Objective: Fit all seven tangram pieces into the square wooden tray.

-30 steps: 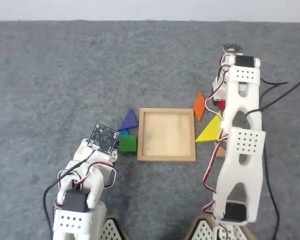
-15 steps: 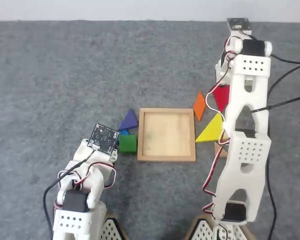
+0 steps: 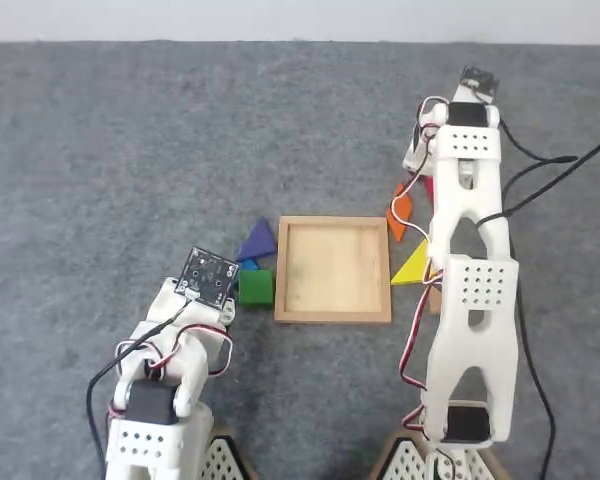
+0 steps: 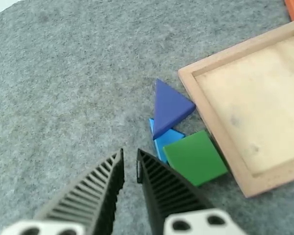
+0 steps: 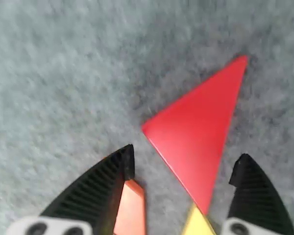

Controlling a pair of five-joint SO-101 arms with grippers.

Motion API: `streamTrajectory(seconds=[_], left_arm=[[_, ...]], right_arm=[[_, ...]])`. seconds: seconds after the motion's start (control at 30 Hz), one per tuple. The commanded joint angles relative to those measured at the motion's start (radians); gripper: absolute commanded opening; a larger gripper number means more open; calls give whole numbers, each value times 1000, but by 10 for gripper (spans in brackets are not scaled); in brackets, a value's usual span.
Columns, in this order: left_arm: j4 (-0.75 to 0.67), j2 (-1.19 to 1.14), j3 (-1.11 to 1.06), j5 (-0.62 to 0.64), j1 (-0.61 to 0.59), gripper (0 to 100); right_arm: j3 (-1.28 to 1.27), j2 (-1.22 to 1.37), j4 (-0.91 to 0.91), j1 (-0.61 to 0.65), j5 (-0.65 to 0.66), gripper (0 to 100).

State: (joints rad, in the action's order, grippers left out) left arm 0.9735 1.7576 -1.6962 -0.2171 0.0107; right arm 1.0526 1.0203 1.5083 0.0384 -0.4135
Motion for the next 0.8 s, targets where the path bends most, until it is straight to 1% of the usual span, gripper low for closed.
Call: streamTrajectory(seconds=[0.0,0.13,0.5,0.77], left_arm=[[6,14,8,8,-5,51],[6,14,8,8,-5,51],[6,14,8,8,-5,51],[6,14,8,8,-5,51]], right_arm=[[21,-5,-84,-1,-25,314],[23,13,-114,-4,-25,314],[23,68,-114,-8,-17,314],[18,70,-58,-76,-17,314]])
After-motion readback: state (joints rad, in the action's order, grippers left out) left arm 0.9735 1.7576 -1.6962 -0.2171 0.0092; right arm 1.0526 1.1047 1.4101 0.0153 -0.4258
